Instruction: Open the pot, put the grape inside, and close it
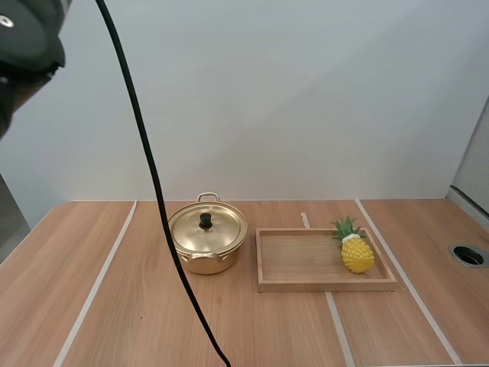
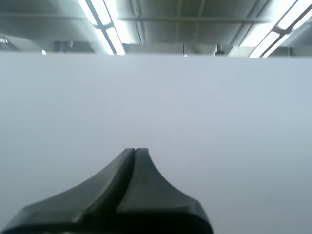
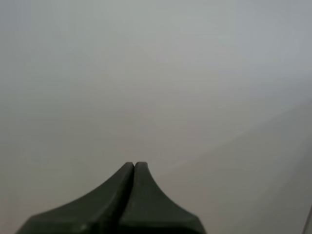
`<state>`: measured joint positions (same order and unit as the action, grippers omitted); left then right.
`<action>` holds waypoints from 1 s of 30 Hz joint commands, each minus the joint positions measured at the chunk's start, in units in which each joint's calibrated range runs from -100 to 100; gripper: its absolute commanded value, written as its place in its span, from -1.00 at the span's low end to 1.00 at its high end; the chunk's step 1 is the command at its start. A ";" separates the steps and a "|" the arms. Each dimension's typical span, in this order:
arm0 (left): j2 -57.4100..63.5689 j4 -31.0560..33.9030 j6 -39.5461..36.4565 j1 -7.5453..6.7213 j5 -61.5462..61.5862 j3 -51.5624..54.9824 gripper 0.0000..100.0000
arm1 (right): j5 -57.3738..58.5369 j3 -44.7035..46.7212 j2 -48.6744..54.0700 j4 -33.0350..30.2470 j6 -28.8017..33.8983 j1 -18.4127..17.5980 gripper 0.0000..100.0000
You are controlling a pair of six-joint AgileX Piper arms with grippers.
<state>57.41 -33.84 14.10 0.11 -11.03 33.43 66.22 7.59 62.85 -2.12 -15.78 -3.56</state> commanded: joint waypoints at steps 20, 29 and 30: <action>35.94 0.20 5.95 0.03 17.60 20.09 -1.00 | -19.28 31.25 34.24 1.43 0.18 0.16 -1.00; 42.59 0.20 5.74 -0.12 22.89 24.66 -1.00 | -13.52 35.15 37.15 4.28 0.18 2.05 -1.00; 42.59 0.20 5.74 -0.12 22.89 25.00 -1.00 | -13.94 35.84 37.15 5.09 0.18 2.05 -1.00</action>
<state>99.63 -33.72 19.76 0.11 10.73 57.47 51.41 42.26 99.73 1.20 -15.66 -1.91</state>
